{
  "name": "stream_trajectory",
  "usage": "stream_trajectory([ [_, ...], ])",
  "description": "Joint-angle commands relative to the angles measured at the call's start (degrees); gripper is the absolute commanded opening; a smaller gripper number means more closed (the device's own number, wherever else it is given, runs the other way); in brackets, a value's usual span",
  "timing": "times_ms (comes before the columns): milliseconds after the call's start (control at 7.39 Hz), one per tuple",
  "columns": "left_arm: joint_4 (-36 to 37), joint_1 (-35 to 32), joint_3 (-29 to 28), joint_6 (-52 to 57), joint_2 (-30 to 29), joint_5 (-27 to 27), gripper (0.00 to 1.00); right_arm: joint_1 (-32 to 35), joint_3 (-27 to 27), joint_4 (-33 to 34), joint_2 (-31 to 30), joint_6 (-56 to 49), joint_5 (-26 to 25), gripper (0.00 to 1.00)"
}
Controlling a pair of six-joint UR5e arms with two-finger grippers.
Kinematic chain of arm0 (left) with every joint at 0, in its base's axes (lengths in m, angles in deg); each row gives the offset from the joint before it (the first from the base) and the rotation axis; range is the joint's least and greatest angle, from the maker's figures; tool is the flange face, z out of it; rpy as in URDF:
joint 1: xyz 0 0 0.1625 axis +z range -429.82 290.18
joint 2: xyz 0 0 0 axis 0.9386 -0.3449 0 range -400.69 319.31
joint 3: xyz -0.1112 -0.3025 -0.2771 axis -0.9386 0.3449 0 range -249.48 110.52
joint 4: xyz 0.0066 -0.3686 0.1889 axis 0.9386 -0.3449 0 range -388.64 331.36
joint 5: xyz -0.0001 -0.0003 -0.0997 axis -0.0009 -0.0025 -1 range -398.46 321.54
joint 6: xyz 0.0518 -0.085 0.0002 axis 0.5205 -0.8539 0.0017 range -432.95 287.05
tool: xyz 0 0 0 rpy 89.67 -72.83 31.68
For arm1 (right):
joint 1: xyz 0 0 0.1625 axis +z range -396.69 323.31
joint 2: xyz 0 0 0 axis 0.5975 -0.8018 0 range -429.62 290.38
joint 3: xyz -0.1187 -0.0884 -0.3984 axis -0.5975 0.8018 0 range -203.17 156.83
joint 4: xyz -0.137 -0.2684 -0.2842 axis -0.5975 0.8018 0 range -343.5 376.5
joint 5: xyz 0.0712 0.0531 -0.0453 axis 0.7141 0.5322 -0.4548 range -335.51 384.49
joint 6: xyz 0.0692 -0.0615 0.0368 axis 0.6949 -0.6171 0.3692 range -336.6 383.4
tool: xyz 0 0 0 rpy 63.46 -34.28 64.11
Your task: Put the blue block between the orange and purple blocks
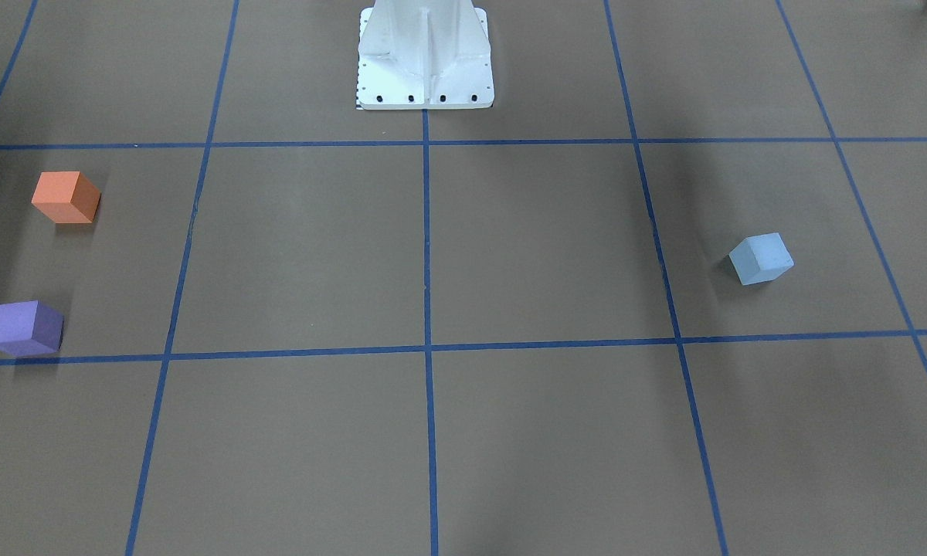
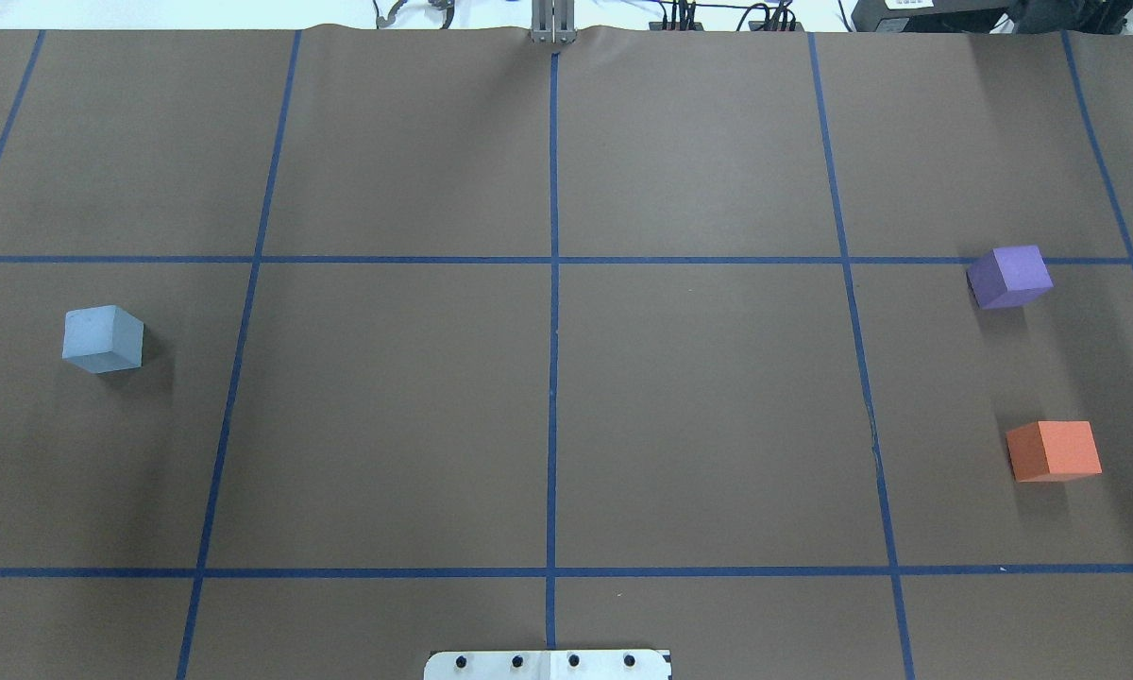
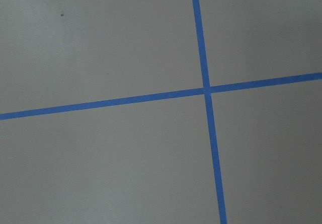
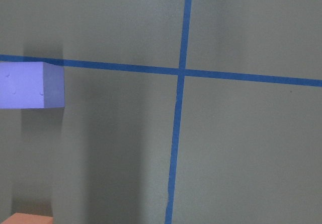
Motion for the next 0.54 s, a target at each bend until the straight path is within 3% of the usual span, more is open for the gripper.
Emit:
stream_trajectory([
  [0, 0.0, 0.0, 0.0, 0.0, 0.0, -0.4, 1.0, 0.0, -1.1, -1.1, -0.1, -1.0, -0.1, 1.0],
  [271, -0.7, -0.1, 1.0, -0.1, 0.9, -1.1, 1.0, 0.0, -0.8, -1.9, -0.2, -0.4, 0.3, 1.0],
  [406, -0.2, -0.1, 4.5, -0.2, 0.7, -1.1, 1.0, -0.1, -0.9, -1.9, -0.1, -0.4, 0.2, 1.0],
])
